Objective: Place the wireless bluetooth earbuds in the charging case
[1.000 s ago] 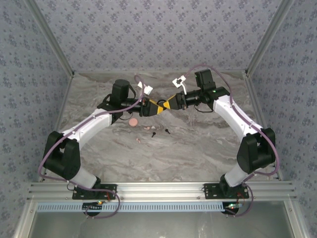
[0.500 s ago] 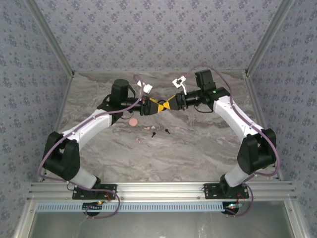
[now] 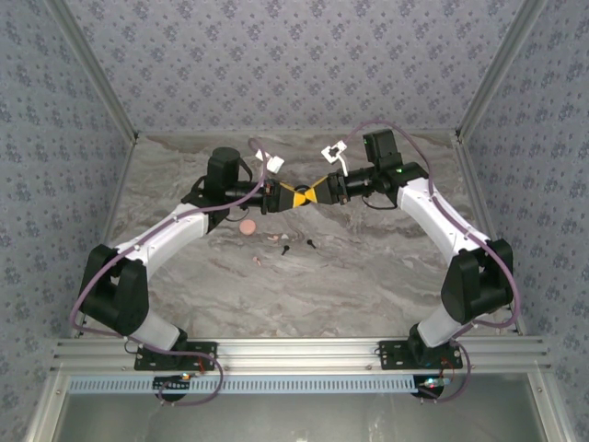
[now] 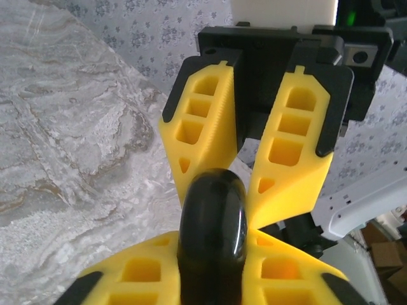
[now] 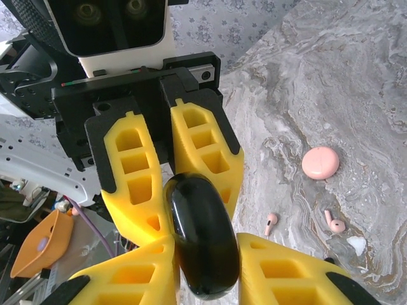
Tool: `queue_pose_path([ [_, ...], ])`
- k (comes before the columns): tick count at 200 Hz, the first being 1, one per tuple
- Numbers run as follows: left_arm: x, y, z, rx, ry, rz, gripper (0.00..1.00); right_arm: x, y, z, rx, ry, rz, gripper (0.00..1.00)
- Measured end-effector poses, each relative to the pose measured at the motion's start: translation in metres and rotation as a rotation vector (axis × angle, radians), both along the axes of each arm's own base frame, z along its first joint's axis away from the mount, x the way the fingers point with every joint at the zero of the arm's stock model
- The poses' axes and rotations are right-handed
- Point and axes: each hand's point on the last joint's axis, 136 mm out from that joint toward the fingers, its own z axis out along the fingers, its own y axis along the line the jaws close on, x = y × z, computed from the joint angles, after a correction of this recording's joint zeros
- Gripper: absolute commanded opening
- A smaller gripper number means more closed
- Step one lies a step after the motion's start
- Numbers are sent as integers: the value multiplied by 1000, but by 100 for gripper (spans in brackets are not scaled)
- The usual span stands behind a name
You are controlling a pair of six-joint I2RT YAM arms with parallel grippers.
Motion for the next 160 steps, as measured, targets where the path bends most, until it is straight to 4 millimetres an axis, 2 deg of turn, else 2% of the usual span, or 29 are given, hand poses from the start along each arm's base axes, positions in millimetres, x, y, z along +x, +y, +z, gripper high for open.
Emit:
queue_pose_path([
  [24,1,0,-1,5,-5,6,10,1,-1,-1,-9,0,-14,34],
  [41,2,0,-5,21,-10,18,10,1,-2,0,-24,-6,-35,43],
  [62,4,1,-11,52,-29,38,15,3,-6,2,-50,-27,-76,47],
  [96,5,6,-8,86,-154,61,9,3,-17,9,-105,-75,-151,52],
  [123,-8,13,-3,78,-344,40,6,-4,-20,11,-139,-101,-163,55],
  [160,-29,16,-6,84,-532,-15,9,-19,-17,-2,-197,-91,-121,59],
])
